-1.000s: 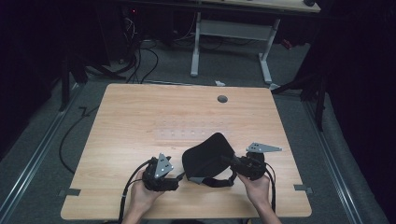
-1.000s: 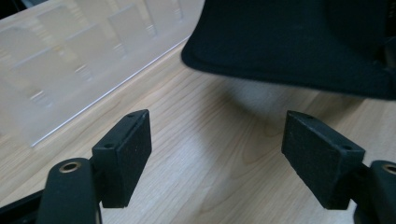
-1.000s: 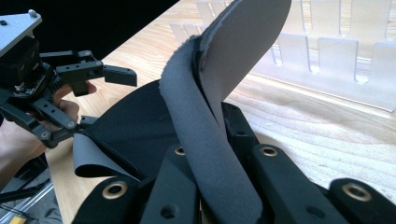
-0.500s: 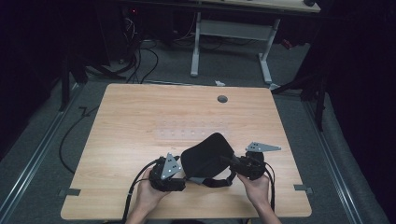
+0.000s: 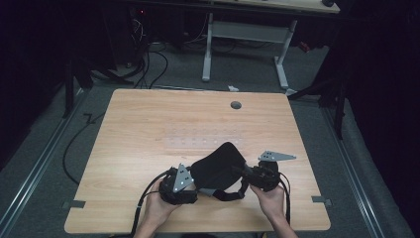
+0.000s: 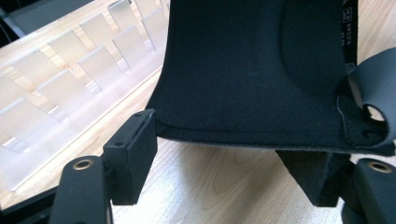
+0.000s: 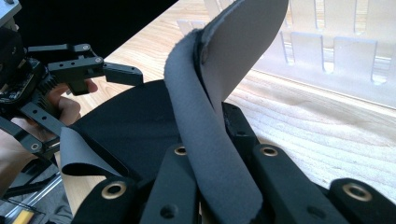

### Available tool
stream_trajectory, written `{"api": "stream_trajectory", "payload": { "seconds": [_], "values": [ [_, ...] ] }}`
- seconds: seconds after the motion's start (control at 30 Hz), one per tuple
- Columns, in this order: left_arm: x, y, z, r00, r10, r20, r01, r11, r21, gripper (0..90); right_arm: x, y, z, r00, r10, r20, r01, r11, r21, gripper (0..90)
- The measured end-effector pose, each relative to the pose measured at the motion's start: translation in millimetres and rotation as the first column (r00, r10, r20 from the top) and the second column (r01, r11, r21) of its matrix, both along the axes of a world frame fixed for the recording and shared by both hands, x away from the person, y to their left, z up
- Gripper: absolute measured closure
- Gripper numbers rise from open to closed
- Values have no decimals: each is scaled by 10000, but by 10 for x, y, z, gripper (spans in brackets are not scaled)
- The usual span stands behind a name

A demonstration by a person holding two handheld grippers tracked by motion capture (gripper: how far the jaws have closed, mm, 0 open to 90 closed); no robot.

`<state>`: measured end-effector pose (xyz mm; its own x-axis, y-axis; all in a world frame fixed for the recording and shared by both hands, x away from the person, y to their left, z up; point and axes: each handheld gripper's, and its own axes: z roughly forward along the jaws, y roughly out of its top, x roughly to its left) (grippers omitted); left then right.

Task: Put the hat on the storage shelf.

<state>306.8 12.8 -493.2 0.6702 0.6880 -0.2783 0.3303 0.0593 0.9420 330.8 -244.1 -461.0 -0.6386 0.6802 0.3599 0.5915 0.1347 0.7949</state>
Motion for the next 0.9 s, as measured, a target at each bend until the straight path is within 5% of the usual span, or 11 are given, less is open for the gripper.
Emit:
{"api": "stream_trajectory", "payload": {
  "seconds": [0.37,0.6,0.9],
  "values": [
    [-21,-14,64,9988,-483,120,485,9987,-173,432,-4,52,41,9998,178,-27,-178,9994,286,846],
    [-65,-32,90,9951,-989,-83,988,9950,-165,601,2,84,59,9998,184,44,-186,9993,339,838],
    [-107,41,156,9858,-1641,-357,1615,9845,-678,772,18,60,55,9996,270,-23,-269,9980,579,794]
  ]
}}
